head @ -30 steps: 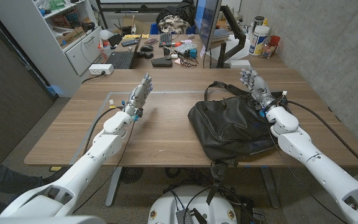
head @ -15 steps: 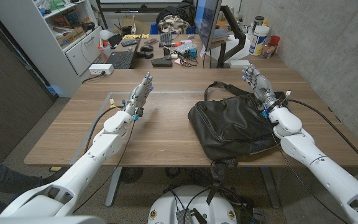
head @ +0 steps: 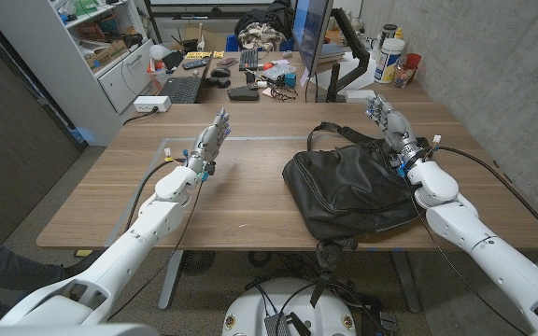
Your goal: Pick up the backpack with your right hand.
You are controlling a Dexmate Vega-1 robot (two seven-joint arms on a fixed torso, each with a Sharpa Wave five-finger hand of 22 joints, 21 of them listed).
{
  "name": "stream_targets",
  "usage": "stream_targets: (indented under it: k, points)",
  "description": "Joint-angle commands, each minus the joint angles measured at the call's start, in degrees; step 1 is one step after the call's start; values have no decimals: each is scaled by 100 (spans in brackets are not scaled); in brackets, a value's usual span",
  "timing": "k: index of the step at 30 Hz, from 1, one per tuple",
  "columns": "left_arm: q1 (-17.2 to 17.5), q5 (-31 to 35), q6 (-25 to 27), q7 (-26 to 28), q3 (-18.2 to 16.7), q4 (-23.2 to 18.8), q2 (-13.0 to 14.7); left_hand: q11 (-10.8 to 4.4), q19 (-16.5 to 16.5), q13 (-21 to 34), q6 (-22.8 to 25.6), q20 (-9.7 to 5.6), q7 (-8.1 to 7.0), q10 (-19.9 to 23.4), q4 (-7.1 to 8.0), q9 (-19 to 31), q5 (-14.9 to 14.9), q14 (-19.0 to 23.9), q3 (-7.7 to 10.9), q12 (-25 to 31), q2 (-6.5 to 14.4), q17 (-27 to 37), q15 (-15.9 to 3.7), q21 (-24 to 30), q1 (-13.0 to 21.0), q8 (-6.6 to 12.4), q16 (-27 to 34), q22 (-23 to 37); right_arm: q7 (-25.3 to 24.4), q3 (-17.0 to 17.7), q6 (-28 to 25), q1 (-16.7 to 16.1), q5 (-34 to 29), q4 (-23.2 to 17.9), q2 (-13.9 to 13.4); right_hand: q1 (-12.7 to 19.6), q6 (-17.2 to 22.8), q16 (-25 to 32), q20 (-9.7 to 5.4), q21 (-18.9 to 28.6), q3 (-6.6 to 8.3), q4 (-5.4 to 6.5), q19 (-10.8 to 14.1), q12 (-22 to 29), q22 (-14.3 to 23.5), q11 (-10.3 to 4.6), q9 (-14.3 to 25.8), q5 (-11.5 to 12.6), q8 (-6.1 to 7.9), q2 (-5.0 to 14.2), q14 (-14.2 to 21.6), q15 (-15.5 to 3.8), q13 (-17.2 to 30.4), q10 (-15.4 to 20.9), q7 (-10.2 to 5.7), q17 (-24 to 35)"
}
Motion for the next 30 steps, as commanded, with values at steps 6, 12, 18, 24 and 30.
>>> stream_targets:
  k: [6,12,18,24,30]
  points:
    - [75,106,141,137,-10,-286,157,-33,-77,18,72,-49,1,-1,-2,19,-2,-29,-17,19,22,16,2,8,54,22,25,19,-99,-4,236,-10,-238,-47,-111,72,-40,-12,-31,33,20,-61,113,-16,28,-28,16,-7,-27,-2,44,-7,7,11,0,18]
    - [66,117,115,138,-10,-292,156,-36,-82,18,80,-42,2,1,-4,19,-5,-28,-19,18,24,16,-4,7,56,22,26,19,-140,2,312,-30,-340,-91,-169,79,-38,-14,-32,32,21,-67,117,-20,29,-31,17,-9,-27,-4,48,-5,8,13,-5,19]
    - [18,98,92,66,18,-198,117,-33,-86,18,97,-76,4,6,-6,19,-8,-27,-21,19,27,16,0,6,60,26,25,19,-320,35,414,-94,-630,-192,-277,86,-35,-13,-34,32,22,-73,128,-24,29,-44,19,-11,-26,-6,58,-5,8,15,-22,20]
    - [-6,123,98,67,21,-222,134,-2,-15,18,141,-262,33,40,-13,19,-15,16,-26,28,31,16,10,32,70,35,39,17,-447,63,553,-167,-832,-254,-351,93,-50,16,-66,52,25,-78,203,-31,29,-48,21,-14,-33,-2,148,-37,8,24,-17,26]
    - [-23,134,159,25,25,-270,198,-20,-35,18,146,-220,31,45,-16,20,-19,20,-28,27,33,15,15,23,75,32,38,16,-538,55,605,-204,-1020,-305,-416,105,-49,10,-64,51,27,-88,217,-37,29,-43,22,-15,-33,-6,150,-36,9,22,-35,26]
